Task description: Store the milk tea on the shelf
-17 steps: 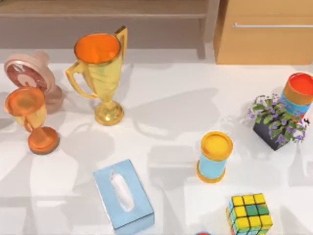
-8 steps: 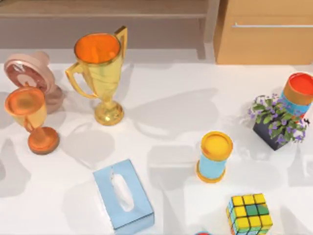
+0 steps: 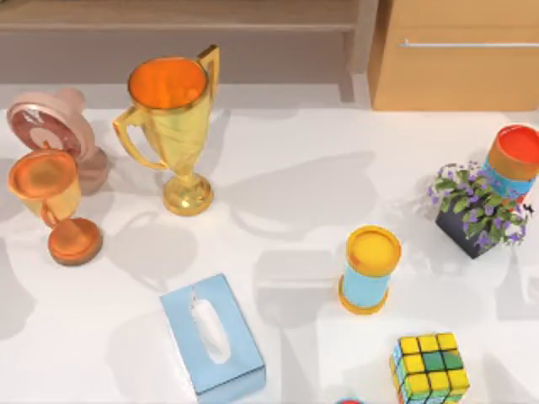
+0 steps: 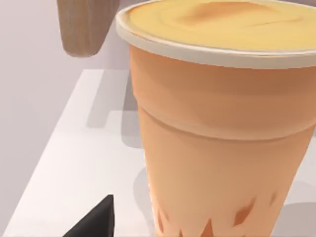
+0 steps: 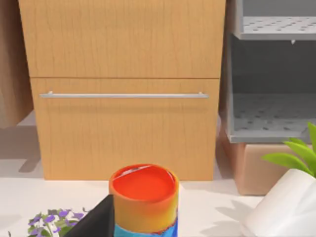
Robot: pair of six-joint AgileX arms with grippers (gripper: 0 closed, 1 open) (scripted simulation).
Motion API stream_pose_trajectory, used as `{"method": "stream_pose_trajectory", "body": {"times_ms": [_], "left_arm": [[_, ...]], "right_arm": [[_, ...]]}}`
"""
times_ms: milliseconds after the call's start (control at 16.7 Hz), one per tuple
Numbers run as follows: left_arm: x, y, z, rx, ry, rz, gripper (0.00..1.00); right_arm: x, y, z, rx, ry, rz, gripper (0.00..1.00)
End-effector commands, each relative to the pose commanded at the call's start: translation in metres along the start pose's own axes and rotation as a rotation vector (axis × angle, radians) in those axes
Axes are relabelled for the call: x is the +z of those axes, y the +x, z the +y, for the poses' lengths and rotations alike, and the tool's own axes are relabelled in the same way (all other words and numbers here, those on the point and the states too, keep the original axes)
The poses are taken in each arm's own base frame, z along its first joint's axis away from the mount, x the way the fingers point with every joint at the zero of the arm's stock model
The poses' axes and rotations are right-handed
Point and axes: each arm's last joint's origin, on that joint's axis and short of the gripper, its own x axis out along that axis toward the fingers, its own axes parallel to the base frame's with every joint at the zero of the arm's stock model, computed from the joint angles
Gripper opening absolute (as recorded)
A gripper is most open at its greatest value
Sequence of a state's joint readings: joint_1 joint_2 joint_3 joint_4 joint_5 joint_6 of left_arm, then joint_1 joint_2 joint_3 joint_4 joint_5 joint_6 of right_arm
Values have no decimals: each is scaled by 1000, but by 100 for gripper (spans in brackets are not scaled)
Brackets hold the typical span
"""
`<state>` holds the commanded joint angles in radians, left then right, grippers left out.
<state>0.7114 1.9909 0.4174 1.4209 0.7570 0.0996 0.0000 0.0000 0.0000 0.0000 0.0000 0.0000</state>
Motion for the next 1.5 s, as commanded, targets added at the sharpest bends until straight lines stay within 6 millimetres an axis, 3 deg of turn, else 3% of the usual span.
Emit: {"method": "stream_pose_trajectory", "body": {"times_ms": [180, 660, 960, 1500], "left_arm": [[1, 9, 2, 2, 3, -3, 100], [1, 77, 2, 3, 3, -3, 100], [1, 80, 2, 3, 3, -4, 100], [1, 80, 2, 3, 3, -4, 32]], "right_arm": [[0, 0, 0, 0, 0, 0, 100], [0, 0, 0, 0, 0, 0, 100], [0, 0, 0, 0, 0, 0, 100], [0, 0, 0, 0, 0, 0, 100]]}}
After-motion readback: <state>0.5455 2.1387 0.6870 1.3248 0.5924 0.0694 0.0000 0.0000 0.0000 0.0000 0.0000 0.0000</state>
